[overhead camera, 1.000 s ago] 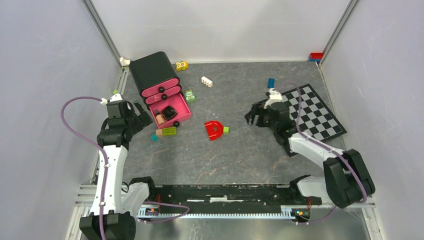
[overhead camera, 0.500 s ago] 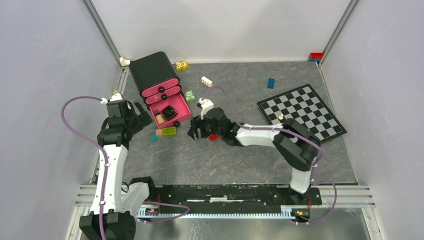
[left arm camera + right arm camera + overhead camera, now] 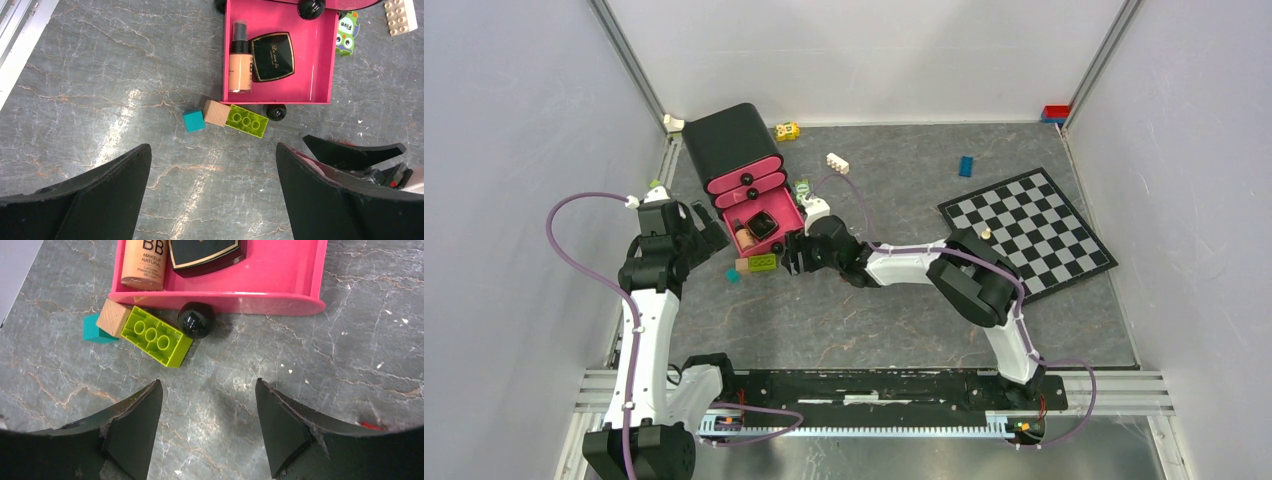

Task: Organize the makeup
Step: Close the drawer in the storage box.

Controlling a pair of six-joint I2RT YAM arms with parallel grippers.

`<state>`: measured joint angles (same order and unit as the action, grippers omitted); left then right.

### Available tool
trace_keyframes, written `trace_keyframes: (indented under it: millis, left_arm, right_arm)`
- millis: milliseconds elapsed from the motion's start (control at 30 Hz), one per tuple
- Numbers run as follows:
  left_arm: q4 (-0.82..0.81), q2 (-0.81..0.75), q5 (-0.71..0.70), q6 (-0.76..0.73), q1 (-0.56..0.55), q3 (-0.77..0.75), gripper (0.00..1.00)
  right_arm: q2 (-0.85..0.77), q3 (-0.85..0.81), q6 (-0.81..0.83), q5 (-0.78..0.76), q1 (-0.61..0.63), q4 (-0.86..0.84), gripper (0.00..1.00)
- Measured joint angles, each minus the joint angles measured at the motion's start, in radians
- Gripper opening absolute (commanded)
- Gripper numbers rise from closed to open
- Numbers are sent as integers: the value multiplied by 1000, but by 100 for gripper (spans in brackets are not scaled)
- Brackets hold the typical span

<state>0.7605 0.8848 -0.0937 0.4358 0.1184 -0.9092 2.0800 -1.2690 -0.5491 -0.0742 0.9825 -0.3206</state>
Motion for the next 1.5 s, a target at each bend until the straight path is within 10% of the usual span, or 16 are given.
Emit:
trace_keyframes:
  millis: [1500]
  left_arm:
    - [0, -40, -1, 0, 0, 0, 100]
  right_arm:
    - [275, -308, -161, 49, -41, -53, 28]
